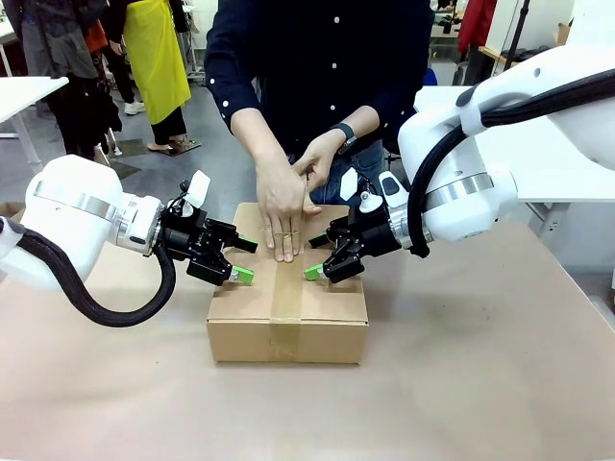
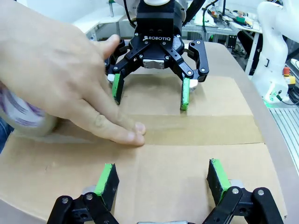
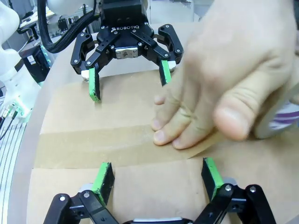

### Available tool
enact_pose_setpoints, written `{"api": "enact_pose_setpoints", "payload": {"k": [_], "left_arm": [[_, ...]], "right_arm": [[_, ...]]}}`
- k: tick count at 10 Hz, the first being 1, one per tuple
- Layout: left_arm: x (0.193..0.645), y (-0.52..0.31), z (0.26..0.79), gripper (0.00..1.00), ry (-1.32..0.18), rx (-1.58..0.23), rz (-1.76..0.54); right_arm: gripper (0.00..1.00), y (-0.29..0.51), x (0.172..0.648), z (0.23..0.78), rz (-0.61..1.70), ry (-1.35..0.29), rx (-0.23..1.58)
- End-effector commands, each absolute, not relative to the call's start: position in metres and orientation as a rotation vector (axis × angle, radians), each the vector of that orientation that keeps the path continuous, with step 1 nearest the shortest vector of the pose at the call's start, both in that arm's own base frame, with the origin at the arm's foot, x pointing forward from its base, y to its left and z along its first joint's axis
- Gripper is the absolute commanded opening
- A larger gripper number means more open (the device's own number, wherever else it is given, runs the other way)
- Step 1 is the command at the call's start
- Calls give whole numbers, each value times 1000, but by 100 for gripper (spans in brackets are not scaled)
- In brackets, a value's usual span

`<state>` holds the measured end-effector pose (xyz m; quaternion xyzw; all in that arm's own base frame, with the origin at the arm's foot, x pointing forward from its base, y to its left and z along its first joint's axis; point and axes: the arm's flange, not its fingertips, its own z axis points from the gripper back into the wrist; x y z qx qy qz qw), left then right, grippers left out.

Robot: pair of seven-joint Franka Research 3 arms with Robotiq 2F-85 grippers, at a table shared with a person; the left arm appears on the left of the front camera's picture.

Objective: Pack the gift set into the box.
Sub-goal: Press and hold the closed box until the human finishes sealing it.

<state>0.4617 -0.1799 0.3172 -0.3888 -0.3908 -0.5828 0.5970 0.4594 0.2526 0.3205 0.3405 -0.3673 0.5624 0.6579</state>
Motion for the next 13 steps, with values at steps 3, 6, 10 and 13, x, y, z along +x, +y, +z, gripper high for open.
{"api": "enact_pose_setpoints", "payload": {"k": [3,6,10,13], "left_arm": [[460,-180,316,100,-907,-911,-1356],[460,-180,316,100,-907,-911,-1356],[460,-180,316,100,-907,-911,-1356],[460,-180,316,100,-907,-911,-1356]], "right_arm": [[100,252,459,315,1256,-841,773],[100,252,459,315,1256,-841,773],[100,252,459,315,1256,-841,773],[100,252,459,315,1256,-841,773]]}}
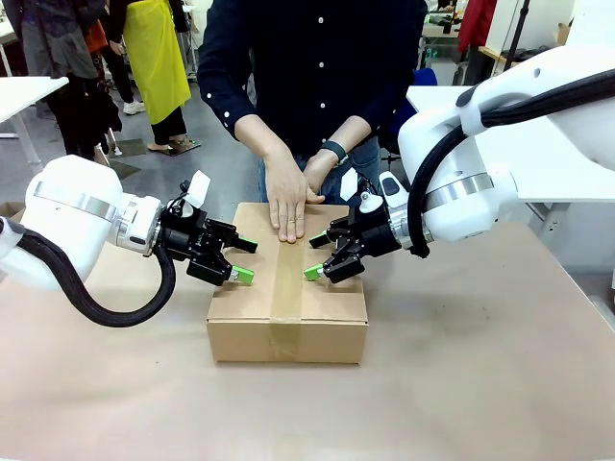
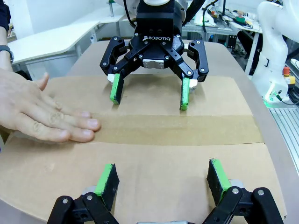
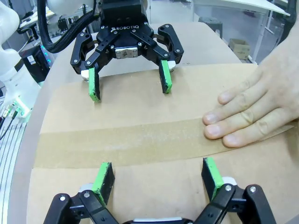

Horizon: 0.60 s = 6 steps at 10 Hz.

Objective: Pack the gift set into the box.
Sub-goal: Press and hold the closed box until the human finishes sealing it.

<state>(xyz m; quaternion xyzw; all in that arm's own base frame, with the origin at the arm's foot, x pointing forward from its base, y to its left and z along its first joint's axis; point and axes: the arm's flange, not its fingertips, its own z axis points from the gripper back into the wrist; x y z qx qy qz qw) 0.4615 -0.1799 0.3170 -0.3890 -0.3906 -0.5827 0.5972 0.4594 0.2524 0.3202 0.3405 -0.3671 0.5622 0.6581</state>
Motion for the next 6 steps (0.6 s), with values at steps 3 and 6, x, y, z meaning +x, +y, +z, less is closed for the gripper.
{"api": "enact_pose_setpoints", "payload": {"k": [3,6], "left_arm": [[460,-180,316,100,-907,-911,-1356],[460,-180,316,100,-907,-911,-1356]], "right_arm": [[100,252,459,315,1256,-841,773],[100,252,459,315,1256,-841,773]]}}
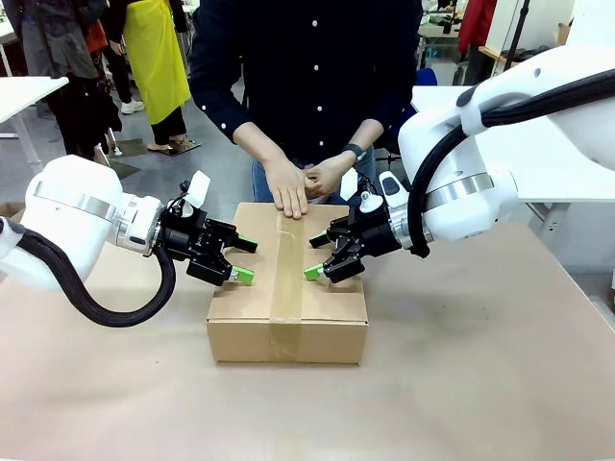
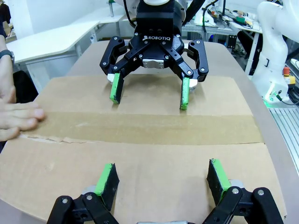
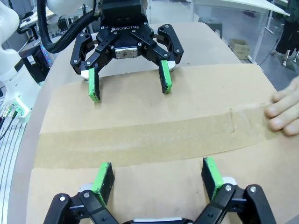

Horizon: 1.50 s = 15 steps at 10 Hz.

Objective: Pack the gift set into the box.
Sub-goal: Press and hold the closed box until the human finishes sealing it.

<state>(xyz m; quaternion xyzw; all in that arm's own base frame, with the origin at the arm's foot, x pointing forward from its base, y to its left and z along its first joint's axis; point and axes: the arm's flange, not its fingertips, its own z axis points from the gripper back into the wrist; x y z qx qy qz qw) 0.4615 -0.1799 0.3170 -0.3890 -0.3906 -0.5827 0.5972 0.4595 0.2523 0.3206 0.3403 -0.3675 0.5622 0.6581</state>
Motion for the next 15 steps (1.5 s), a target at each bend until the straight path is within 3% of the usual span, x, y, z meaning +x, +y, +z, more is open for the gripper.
{"api": "enact_pose_setpoints", "payload": {"k": [1,12,13,15], "left_arm": [[460,-180,316,100,-907,-911,-1356],[462,-180,317,100,-907,-903,-1353],[455,-161,356,100,-899,-997,-1371],[419,-68,422,100,-870,-1116,-1343]], "right_arm": [[100,252,459,315,1256,-841,773],[100,252,459,321,1273,-833,772],[100,229,445,359,1249,-892,830],[100,113,396,436,1017,-861,1004]]}}
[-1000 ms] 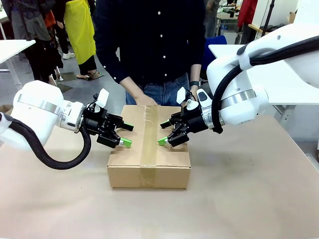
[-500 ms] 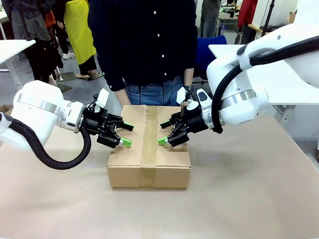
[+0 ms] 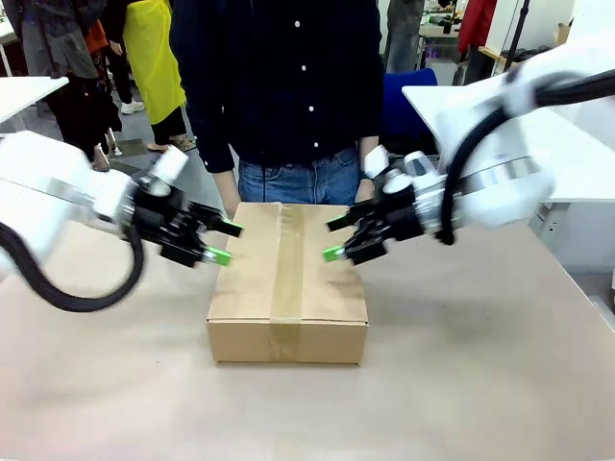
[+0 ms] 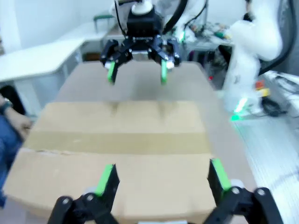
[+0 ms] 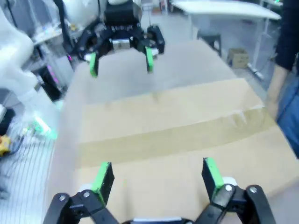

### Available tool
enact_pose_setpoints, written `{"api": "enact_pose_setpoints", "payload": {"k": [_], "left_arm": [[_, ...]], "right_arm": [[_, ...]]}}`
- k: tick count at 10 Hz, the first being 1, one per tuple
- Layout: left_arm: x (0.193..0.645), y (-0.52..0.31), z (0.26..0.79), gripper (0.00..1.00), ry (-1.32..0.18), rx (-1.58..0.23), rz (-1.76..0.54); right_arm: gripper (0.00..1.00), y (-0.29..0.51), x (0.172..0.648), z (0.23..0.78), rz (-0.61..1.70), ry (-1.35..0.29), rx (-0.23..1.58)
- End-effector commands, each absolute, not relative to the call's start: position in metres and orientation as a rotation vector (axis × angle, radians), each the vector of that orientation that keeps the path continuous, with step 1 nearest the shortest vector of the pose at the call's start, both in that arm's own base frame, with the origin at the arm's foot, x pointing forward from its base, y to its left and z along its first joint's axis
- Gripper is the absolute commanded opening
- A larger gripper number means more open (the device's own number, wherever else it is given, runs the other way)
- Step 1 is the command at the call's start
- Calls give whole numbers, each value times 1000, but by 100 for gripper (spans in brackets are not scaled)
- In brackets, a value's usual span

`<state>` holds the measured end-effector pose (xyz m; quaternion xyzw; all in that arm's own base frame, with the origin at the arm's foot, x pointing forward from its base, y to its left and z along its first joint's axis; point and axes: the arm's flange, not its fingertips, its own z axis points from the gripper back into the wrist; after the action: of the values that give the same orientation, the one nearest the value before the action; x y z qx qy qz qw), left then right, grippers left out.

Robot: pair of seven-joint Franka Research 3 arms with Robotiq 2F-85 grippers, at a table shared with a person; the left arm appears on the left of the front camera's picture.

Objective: Pack the gift set into the box.
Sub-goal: Press and hold the closed box until the human finishes sealing it.

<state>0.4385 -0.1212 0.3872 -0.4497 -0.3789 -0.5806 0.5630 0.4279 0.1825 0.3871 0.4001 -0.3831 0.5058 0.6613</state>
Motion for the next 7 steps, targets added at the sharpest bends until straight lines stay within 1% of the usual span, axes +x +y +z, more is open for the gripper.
{"api": "enact_pose_setpoints", "payload": {"k": [1,2,3,4,5,6,7], "left_arm": [[411,-24,429,100,-840,-1139,-1271],[400,17,425,100,-838,-1194,-1230],[385,59,413,100,-912,-1130,-1196],[370,106,397,100,-1053,-1040,-977],[362,127,389,100,-1146,-1043,-902],[370,85,419,100,-929,-1116,-1112],[370,85,419,100,-929,-1116,-1112]], "right_arm": [[100,63,378,449,925,-857,1051],[100,13,360,446,842,-856,1120],[100,-30,336,431,797,-878,1157],[100,-65,310,407,672,-938,1113],[100,-80,304,388,647,-1011,1104],[100,-46,340,441,769,-902,1127],[100,-46,340,441,769,-902,1127]]}}
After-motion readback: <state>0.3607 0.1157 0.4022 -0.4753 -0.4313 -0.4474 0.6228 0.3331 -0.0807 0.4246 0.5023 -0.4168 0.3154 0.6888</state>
